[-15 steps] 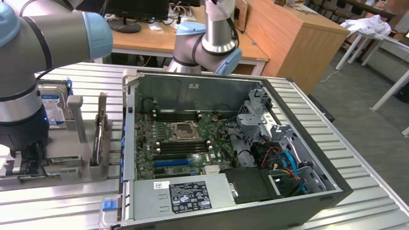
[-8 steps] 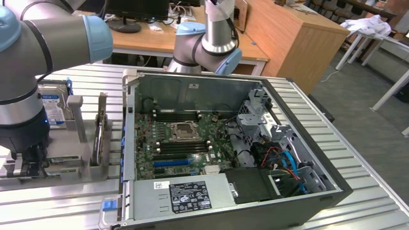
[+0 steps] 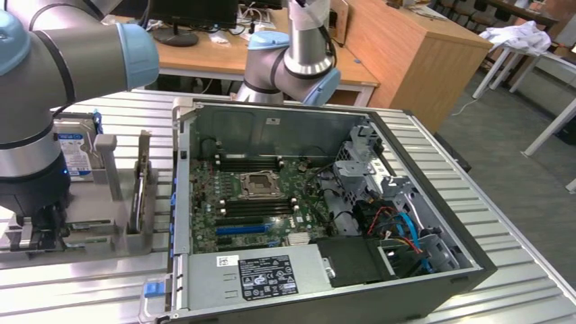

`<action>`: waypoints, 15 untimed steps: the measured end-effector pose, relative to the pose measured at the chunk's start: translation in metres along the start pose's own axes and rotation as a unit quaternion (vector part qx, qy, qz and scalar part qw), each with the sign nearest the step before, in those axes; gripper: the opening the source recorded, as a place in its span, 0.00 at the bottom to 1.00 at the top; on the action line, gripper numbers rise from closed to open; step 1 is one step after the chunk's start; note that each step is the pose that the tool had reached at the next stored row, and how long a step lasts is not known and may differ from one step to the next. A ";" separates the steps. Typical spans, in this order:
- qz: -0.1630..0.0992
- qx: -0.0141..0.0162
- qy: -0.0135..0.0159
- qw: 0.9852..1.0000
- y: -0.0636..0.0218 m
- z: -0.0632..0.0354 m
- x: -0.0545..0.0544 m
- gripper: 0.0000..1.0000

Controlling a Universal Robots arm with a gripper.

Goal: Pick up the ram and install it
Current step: 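Pick up the ram and move it above insertion slot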

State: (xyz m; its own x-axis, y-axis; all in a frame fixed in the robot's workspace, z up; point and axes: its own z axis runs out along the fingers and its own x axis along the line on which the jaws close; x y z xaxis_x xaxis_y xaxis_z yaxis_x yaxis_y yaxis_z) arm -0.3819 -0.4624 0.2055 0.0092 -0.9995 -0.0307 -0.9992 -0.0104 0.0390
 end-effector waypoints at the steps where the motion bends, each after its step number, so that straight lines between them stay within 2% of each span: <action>1: 0.000 0.000 0.000 1.000 -0.0008 -0.0001 0.000 0.30; 6: 0.000 0.000 -0.002 1.000 -0.0059 -0.0004 0.000 0.30; 15: 0.000 0.000 -0.006 1.000 -0.0130 -0.0008 0.001 0.30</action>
State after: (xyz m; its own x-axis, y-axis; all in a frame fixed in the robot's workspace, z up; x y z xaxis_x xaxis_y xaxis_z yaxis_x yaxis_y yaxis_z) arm -0.3688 -0.4636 0.2057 0.0089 -0.9990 -0.0432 -0.9992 -0.0106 0.0393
